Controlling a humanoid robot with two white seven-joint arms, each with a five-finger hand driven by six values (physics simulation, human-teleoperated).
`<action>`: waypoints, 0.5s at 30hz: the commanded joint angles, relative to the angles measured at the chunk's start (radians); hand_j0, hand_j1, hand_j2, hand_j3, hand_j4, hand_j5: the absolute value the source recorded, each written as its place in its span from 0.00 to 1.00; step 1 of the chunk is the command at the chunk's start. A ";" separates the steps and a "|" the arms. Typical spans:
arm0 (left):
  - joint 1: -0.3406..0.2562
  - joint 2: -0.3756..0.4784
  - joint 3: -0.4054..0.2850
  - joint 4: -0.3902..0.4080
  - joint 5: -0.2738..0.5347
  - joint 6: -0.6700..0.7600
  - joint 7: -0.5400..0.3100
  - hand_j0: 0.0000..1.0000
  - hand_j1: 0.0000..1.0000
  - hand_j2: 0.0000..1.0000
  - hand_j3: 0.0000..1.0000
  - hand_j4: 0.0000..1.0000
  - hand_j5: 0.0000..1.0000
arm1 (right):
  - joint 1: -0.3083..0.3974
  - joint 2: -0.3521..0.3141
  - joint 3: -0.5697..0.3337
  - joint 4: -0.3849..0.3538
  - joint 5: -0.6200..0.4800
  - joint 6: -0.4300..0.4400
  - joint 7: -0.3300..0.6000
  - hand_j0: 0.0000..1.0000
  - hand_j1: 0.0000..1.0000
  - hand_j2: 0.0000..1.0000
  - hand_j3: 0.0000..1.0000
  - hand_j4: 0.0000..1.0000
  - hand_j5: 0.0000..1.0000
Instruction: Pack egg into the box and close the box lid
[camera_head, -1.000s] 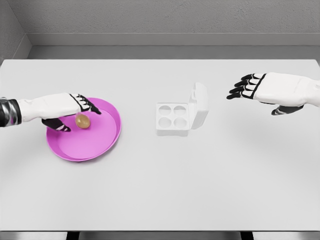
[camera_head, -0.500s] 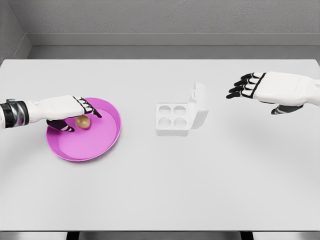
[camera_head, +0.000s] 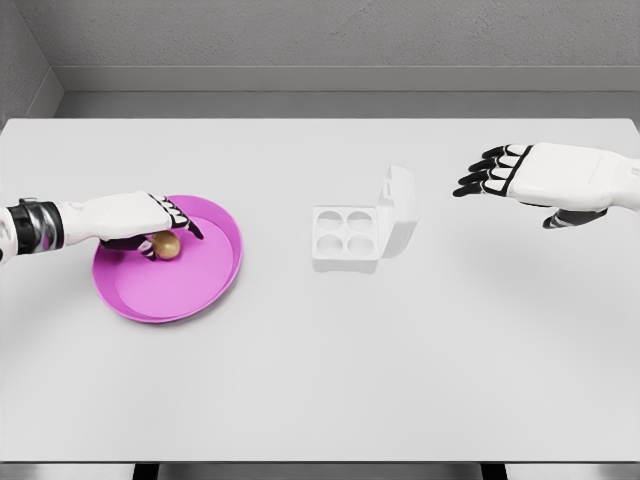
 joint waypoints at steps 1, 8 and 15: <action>0.000 0.000 -0.001 0.002 -0.015 -0.001 0.000 0.79 0.79 0.79 0.79 0.79 0.79 | 0.000 -0.001 -0.001 0.000 -0.005 0.003 0.000 1.00 1.00 1.00 1.00 1.00 1.00; -0.005 0.006 -0.001 -0.002 -0.012 -0.001 0.002 0.79 0.79 0.79 0.79 0.79 0.79 | -0.003 -0.001 -0.001 0.000 -0.005 0.003 0.000 1.00 1.00 1.00 1.00 1.00 1.00; -0.005 0.011 -0.001 -0.008 -0.010 -0.001 0.002 0.76 0.76 0.76 0.76 0.76 0.76 | -0.005 -0.001 -0.001 0.000 -0.005 0.003 0.000 1.00 1.00 1.00 1.00 1.00 1.00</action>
